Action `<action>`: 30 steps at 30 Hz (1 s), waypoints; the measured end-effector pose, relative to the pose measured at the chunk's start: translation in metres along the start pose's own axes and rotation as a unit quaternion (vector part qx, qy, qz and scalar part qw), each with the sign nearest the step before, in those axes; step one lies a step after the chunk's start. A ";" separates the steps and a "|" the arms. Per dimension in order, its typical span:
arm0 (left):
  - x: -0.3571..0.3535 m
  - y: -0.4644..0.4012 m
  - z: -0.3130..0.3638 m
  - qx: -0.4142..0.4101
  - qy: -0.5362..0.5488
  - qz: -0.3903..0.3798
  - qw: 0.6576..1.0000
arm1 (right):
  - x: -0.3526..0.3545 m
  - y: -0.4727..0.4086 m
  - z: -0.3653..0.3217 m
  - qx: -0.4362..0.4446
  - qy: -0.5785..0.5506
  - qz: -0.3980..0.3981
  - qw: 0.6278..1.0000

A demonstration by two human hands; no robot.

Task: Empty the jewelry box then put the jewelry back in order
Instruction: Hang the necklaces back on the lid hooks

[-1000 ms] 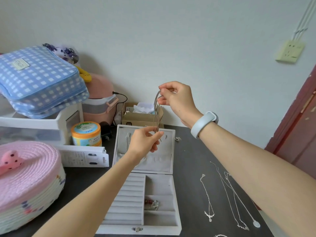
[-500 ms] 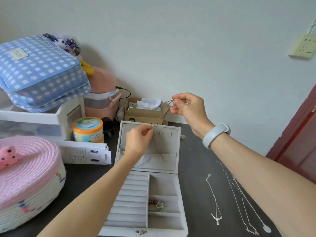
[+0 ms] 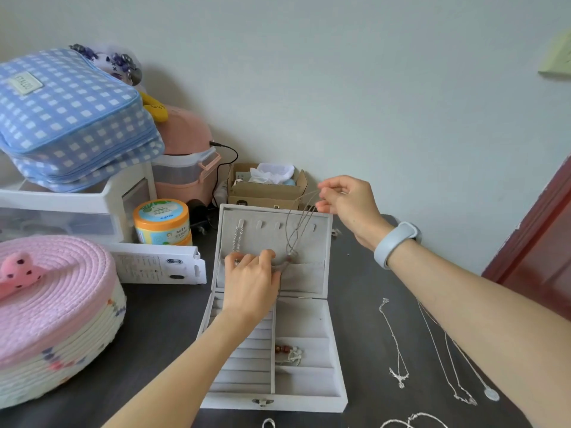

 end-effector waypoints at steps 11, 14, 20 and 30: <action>-0.009 -0.003 0.016 0.053 -0.101 -0.145 0.983 | -0.007 -0.004 -0.022 0.013 -0.065 0.027 0.997; -0.012 -0.009 0.026 0.049 -0.087 -0.117 0.988 | -0.005 -0.004 -0.023 0.007 -0.108 0.024 0.994; -0.017 -0.011 0.023 0.028 -0.066 -0.033 0.997 | 0.002 -0.006 -0.025 0.006 -0.147 0.027 0.989; -0.010 -0.025 0.013 0.072 -0.035 -0.050 0.996 | 0.009 -0.007 -0.020 0.005 -0.130 0.032 0.991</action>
Point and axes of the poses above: each hand's wrist, its own y-axis away from the middle knuckle, its own x-axis out of the back of the hand, z = x × y, the point moved 9 cm from there along -y, towards the middle knuckle, and after that the axes turned 2 degrees about y, right-handed, at the moved point
